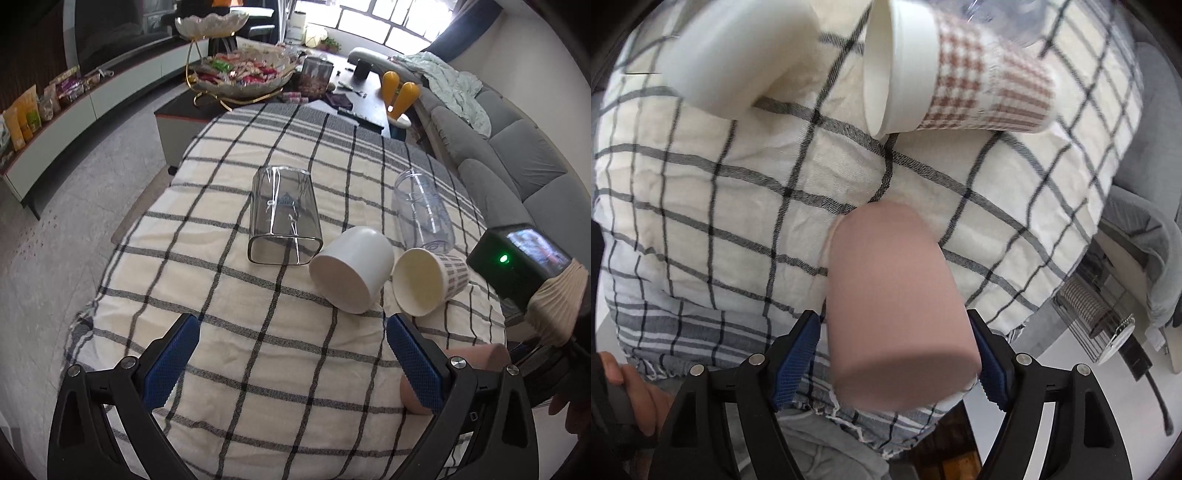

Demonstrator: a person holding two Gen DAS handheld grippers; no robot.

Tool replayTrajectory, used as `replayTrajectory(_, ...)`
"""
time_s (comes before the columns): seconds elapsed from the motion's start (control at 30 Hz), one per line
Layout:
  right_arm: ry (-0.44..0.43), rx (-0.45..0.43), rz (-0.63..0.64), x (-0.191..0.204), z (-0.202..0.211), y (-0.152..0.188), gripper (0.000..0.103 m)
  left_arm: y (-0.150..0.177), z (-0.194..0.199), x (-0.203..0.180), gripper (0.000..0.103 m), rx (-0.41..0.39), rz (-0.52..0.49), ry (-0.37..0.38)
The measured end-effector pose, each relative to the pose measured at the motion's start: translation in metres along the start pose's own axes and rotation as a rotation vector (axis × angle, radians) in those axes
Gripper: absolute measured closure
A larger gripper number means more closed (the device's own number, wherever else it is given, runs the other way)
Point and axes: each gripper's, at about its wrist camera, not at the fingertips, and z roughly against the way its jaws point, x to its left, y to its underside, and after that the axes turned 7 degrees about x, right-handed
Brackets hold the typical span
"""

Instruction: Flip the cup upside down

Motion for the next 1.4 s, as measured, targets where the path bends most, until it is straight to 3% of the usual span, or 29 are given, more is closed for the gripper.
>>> replayTrajectory(0.33,-0.060,-0.359,-0.099,-0.007,0.028,0.085,0.023,0.018,0.059,-0.004,0.000,-0.157,-0.046,-0.050)
replayTrajectory(0.63,-0.045,-0.924,-0.246,0.011,0.047,0.173,0.021,0.035,0.103,0.004,0.000,-0.282,-0.046,-0.086)
replayTrajectory(0.77,-0.082,-1.067,-0.354,0.011,0.036,0.202,0.019,0.042,0.117,0.009,0.000,-0.324,-0.063,-0.112)
replayTrajectory(0.93,-0.094,-1.184,-0.450,0.014,0.028,0.224,0.018,0.048,0.123,0.009,0.000,-0.325,-0.090,-0.133)
replayTrajectory(1.17,-0.045,-1.304,-0.478,0.019,0.030,0.250,0.015,0.062,0.128,0.000,0.000,-0.321,-0.153,-0.148)
replayTrajectory(1.4,-0.049,-1.367,-0.515,0.017,0.029,0.266,0.012,0.064,0.131,-0.005,0.000,-0.328,-0.183,-0.147)
